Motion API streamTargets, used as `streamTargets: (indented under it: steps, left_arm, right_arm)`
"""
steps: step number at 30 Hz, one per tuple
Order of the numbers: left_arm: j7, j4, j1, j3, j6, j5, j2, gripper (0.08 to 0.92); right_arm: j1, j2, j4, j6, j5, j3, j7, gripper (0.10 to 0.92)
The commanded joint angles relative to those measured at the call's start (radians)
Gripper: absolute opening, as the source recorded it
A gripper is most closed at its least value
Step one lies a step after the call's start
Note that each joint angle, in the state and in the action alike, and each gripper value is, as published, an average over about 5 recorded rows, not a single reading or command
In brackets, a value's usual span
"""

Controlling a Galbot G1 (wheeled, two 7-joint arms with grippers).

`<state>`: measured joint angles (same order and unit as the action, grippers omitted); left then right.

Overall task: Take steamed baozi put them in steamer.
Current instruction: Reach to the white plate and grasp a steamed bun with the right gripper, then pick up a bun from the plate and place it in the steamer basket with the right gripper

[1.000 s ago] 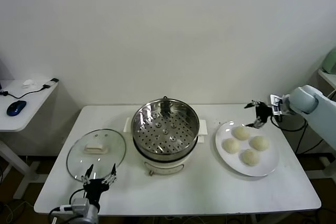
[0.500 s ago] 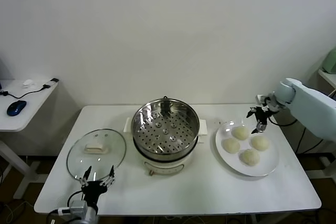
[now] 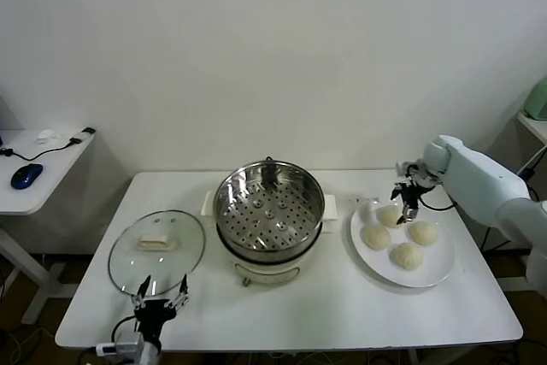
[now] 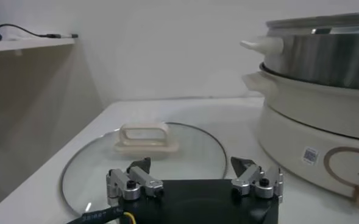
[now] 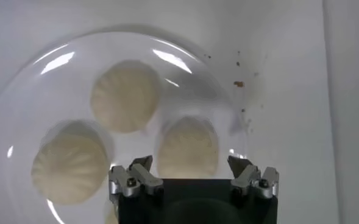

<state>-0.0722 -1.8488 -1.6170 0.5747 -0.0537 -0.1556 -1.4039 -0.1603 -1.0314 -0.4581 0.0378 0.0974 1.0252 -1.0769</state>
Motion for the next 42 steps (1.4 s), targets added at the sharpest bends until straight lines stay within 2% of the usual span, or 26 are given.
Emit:
streamTargets:
  steps: [1,8,13,18,22,27,32,33,36,38,42]
  left_arm:
    - [0.001,0.001,-0.004,-0.006,0.007,0.003,-0.003,0.823]
    - [-0.002,0.007,-0.002,-0.005,0.01,0.003,-0.002,0.823]
    - [-0.003,-0.003,-0.005,0.001,0.007,0.003,0.0,0.823]
    - [-0.003,-0.031,-0.014,0.002,0.001,0.003,-0.004,0.823]
    - [-0.002,-0.049,-0.017,-0.002,-0.005,0.004,-0.006,0.823]
    - [-0.001,-0.048,-0.012,-0.008,-0.008,0.009,-0.004,0.823]
    - [-0.002,-0.037,-0.007,-0.01,-0.009,0.019,-0.003,0.823]
    - [-0.003,-0.035,-0.006,-0.01,-0.009,0.021,-0.003,0.823]
    - [-0.005,-0.032,-0.005,-0.009,-0.009,0.022,0.0,0.823]
    - [-0.005,-0.033,-0.005,-0.008,-0.009,0.02,0.001,0.823]
    - [-0.005,-0.031,-0.003,-0.007,-0.005,0.013,0.004,0.823]
  right_arm:
    - [0.029,-0.041,0.068,-0.006,-0.038,-0.042,0.014,0.82]
    - [0.039,-0.045,0.064,-0.009,-0.035,-0.066,0.03,0.738]
    - [0.004,-0.004,-0.011,-0.033,-0.006,-0.027,0.015,0.691]
    - [-0.206,0.096,-0.243,-0.061,0.139,0.179,-0.012,0.671]
    - [-0.485,0.113,-0.43,-0.03,0.296,0.381,-0.033,0.67]
    - [-0.767,0.03,-0.689,0.088,0.405,0.515,-0.042,0.67]
    - [-0.848,-0.097,-0.937,0.198,0.441,0.517,-0.021,0.67]
    - [-0.837,-0.122,-0.963,0.228,0.431,0.514,-0.015,0.67]
    - [-0.772,-0.179,-0.971,0.371,0.273,0.501,-0.005,0.67]
    - [-0.713,-0.202,-0.933,0.468,0.123,0.492,-0.002,0.67]
    - [-0.592,-0.232,-0.814,0.543,-0.059,0.468,0.024,0.67]
